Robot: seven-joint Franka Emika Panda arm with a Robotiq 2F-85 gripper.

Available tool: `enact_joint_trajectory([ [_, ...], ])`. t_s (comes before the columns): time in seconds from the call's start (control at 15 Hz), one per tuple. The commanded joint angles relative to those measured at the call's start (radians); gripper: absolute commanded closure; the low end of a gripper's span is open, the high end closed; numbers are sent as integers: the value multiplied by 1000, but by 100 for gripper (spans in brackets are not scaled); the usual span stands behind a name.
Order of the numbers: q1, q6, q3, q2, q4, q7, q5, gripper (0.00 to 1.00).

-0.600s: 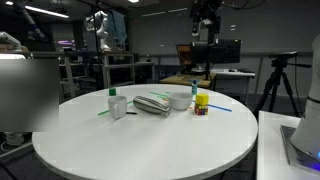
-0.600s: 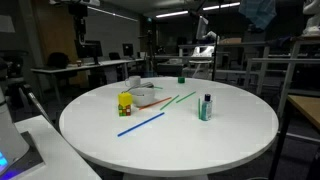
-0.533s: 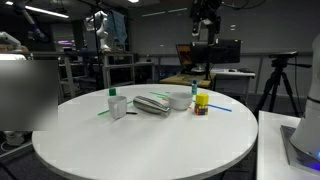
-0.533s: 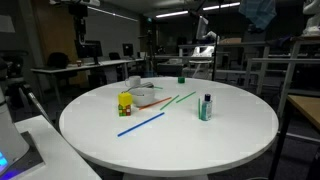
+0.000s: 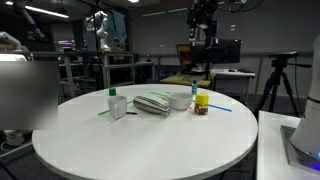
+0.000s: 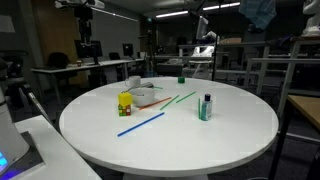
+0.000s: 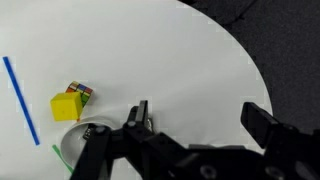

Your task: Put the silver bottle upright

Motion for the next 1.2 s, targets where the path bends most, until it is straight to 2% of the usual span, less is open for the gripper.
enact_joint_trajectory([
  [0.0, -21, 31, 2, 148, 102, -46, -54, 0],
  [0.6, 16, 71, 12, 495, 341, -138, -84, 0],
  [0.93, 38, 132, 26, 672, 463, -112, -92, 0],
  [1.13, 55, 149, 26, 786, 552, -88, -144, 0],
])
